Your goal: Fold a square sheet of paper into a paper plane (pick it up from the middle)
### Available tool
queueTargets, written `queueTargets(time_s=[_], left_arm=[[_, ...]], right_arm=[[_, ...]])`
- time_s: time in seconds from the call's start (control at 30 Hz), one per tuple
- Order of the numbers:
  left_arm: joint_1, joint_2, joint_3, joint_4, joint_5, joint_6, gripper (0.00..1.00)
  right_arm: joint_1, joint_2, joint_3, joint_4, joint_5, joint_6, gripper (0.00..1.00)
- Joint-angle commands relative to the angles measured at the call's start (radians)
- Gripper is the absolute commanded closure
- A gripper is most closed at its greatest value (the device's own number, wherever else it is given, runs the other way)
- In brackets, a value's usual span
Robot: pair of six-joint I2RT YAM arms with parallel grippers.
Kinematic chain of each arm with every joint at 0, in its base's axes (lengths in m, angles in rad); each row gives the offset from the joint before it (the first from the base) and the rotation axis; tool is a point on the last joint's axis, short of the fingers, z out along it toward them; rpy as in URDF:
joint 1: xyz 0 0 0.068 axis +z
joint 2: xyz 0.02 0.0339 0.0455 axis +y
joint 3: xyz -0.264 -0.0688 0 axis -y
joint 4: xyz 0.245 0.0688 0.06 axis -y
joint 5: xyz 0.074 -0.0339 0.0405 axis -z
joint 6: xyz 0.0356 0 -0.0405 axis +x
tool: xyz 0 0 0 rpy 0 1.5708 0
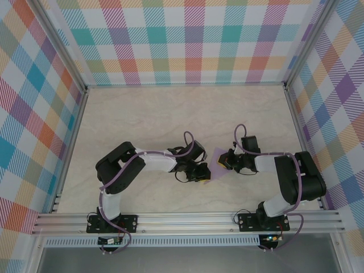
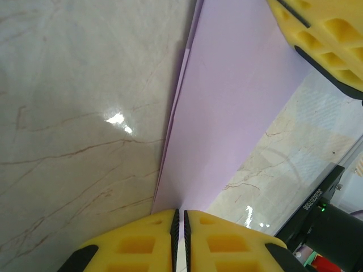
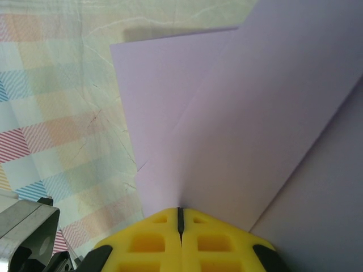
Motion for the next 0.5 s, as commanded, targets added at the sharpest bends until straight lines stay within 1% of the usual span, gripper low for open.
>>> queueTargets(time_s=[0.0, 0.13, 0.33, 0.47], left_arm=[[-0.039, -0.011, -0.070, -0.084, 0.015, -0.031, 0.87], [-0.040, -0.030, -0.100, -0.104, -0.004, -0.027, 0.87], [-0.042, -0.064, -0.110, -0.125, -0.001, -0.015, 0.87], [-0.043, -0.089, -0.108, -0.164, -0.013, 0.009, 0.91]], right_arm=[[0.005, 0.063, -0.025, -0.109, 0.107, -0.016, 1.00], [0.005, 0.073, -0.029, -0.105, 0.108, -0.016, 1.00], [0.004, 0.075, -0.030, -0.109, 0.113, -0.014, 1.00], [0.005, 0.074, -0.031, -0.110, 0.115, -0.014, 1.00]])
